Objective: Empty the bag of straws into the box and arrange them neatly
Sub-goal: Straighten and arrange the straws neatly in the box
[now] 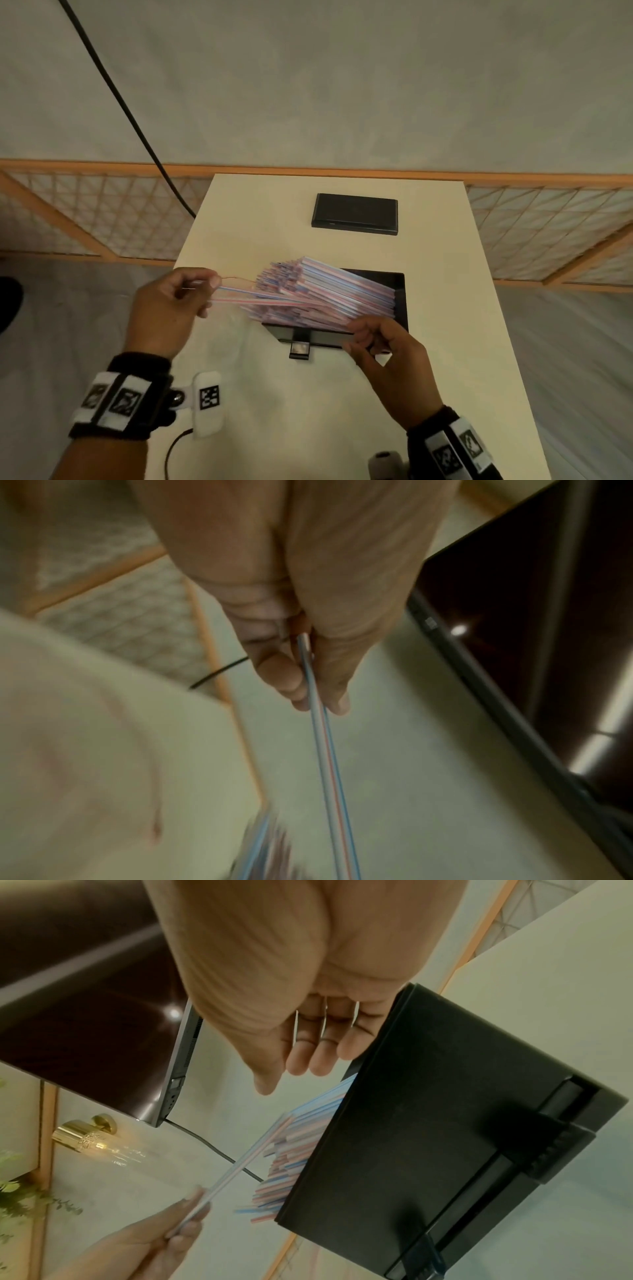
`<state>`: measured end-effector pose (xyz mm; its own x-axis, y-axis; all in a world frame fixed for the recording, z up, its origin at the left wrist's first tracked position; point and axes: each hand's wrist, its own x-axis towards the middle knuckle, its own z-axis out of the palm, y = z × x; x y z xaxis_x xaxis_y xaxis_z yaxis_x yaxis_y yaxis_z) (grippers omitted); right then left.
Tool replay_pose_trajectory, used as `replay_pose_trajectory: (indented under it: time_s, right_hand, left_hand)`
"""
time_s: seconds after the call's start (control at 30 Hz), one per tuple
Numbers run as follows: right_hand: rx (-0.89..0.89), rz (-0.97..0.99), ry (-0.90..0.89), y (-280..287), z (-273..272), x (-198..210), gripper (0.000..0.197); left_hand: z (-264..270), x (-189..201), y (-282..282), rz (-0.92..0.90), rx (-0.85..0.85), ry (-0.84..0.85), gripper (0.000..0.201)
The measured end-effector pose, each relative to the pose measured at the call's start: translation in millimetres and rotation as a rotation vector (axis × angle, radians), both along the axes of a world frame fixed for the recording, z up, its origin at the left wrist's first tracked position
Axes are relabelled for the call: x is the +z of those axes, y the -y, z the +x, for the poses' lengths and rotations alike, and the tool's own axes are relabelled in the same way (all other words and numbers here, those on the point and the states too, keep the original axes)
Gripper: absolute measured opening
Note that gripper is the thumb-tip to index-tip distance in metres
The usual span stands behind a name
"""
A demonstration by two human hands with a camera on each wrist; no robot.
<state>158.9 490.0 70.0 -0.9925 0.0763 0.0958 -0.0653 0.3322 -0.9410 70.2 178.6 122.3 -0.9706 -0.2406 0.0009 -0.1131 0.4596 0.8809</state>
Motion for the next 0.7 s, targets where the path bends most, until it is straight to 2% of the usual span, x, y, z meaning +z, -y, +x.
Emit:
replay_pose_trajectory:
  time_s: [0.07, 0.17, 0.27, 0.37, 0.47, 0.53, 0.6, 0.63, 0.7]
  right_hand:
    - [-0.011, 0.003, 0.005, -5.7, -1.8, 0.3, 0.027]
    - [-0.040, -0.012, 0.002, -15.9, -4.6, 2.8, 0.025]
    - [-0.097, -0.054, -0.011, -26.1, -7.8, 5.7, 0.021]
    - [-0.194, -0.085, -0.029, -36.6, -11.2, 10.4, 0.014]
    - [-0.233, -0.080, -0.028, -42.8, -14.6, 17.4, 0.017]
    - [-0.229, -0.059, -0.026, -44.4, -16.4, 20.6, 0.017]
    - [-0.209, -0.010, -0.030, -44.4, -18.3, 21.3, 0.020]
    - [-0.192, 0.010, -0.026, -43.4, -19.1, 20.9, 0.021]
    - [-0.145, 0.067, -0.008, -41.1, -22.0, 18.7, 0.023]
  left_hand:
    - [6.0, 19.8, 20.4, -0.053, -0.008, -0.040, 0.002]
    - [16.9, 53.0, 51.1, -0.115, -0.045, -0.093, 0.017]
    - [16.9, 72.4, 30.1, -0.118, -0.093, -0.131, 0.019]
    - [6.6, 56.2, -38.0, -0.114, -0.156, -0.169, 0.007]
    - [-3.5, 20.9, -105.0, -0.174, -0.223, -0.188, 0.008]
    - [-7.3, 3.1, -130.4, -0.185, -0.301, -0.149, 0.007]
    - [-5.4, -5.4, -142.7, -0.250, -0.395, -0.107, 0.017]
    - [-3.7, -7.7, -142.9, -0.338, -0.438, -0.099, 0.026]
    - [-3.1, -6.1, -131.1, -0.510, -0.431, -0.174, 0.040]
